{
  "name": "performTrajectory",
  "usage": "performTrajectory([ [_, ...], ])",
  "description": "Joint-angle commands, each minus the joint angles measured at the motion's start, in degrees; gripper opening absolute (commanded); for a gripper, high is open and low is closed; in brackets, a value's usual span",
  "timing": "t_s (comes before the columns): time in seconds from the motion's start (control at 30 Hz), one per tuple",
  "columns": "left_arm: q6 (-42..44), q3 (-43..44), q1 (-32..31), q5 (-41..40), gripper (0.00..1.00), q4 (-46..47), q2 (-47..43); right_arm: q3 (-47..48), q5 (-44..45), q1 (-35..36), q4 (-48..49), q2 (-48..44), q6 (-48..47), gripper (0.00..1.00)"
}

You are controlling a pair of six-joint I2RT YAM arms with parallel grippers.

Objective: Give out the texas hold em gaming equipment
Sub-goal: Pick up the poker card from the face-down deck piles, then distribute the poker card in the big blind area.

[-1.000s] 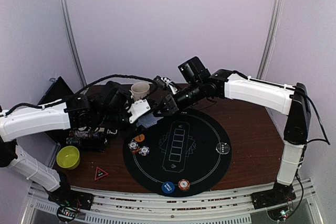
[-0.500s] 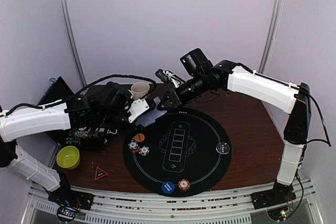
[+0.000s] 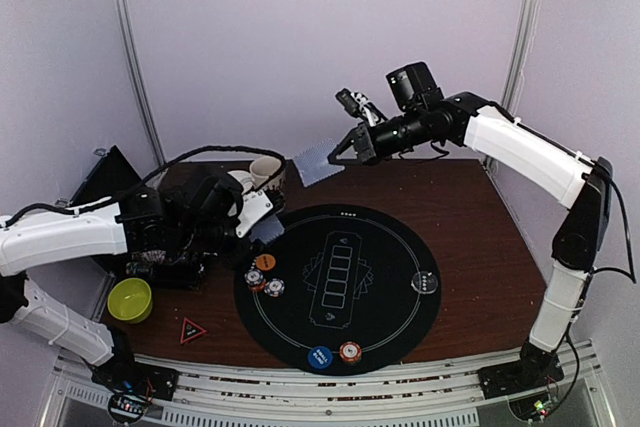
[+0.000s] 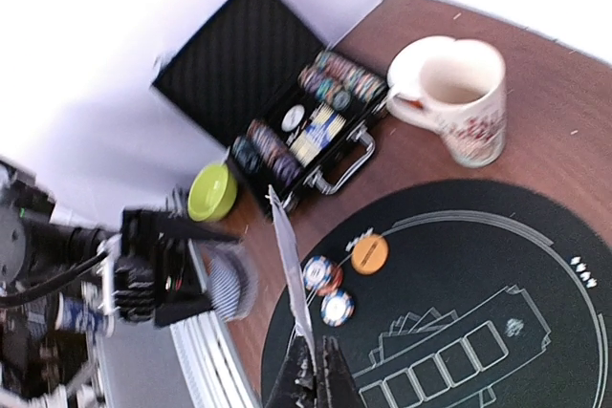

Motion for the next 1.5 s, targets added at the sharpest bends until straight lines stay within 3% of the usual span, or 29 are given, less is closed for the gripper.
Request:
performTrajectory([
  [0.0,-3.5,-0.3,0.3,-2.1,0.59,-0.8,-3.7,-7.4,2.8,-2.4,17.4,-0.3,12.4,0.0],
  [0.2,-7.1,0.8,0.3,-3.6,0.59,-4.6,-5.5,-18.8,9.7,0.2,44.8,7.1,35.9,0.0],
  [0.43,-8.0,1.5,0.3,-4.5,0.6,-6.4,-5.4,-19.7,23.7,7.6,57.9,18.2,49.0,0.0],
  [0.63,-7.7,2.3,0.4,-4.5,0.6,-6.6,-5.1,-20.1,29.9,9.9,61.1,25.8,59.2,0.0],
  [0.8,-7.3,2.5,0.4,-4.4,0.6,-6.9,-5.3,-14.0,28.0,10.2,58.0,32.7,63.8,0.0],
  [0.93,-7.2,2.8,0.4,-4.8,0.6,-7.1,-5.6,-12.9,30.9,10.4,56.4,34.7,64.8,0.0],
  [1.27,-7.1,3.1,0.4,-5.7,0.6,-7.8,-6.2,-7.8,26.4,11.5,54.4,38.9,66.5,0.0],
  [1.33,-7.0,3.1,0.4,-5.6,0.61,-7.8,-6.1,-8.6,26.2,11.5,54.5,38.4,66.7,0.08],
  [1.47,-6.5,3.3,0.4,-5.1,0.61,-8.1,-5.8,-10.0,26.6,11.4,53.0,35.3,62.0,0.37],
])
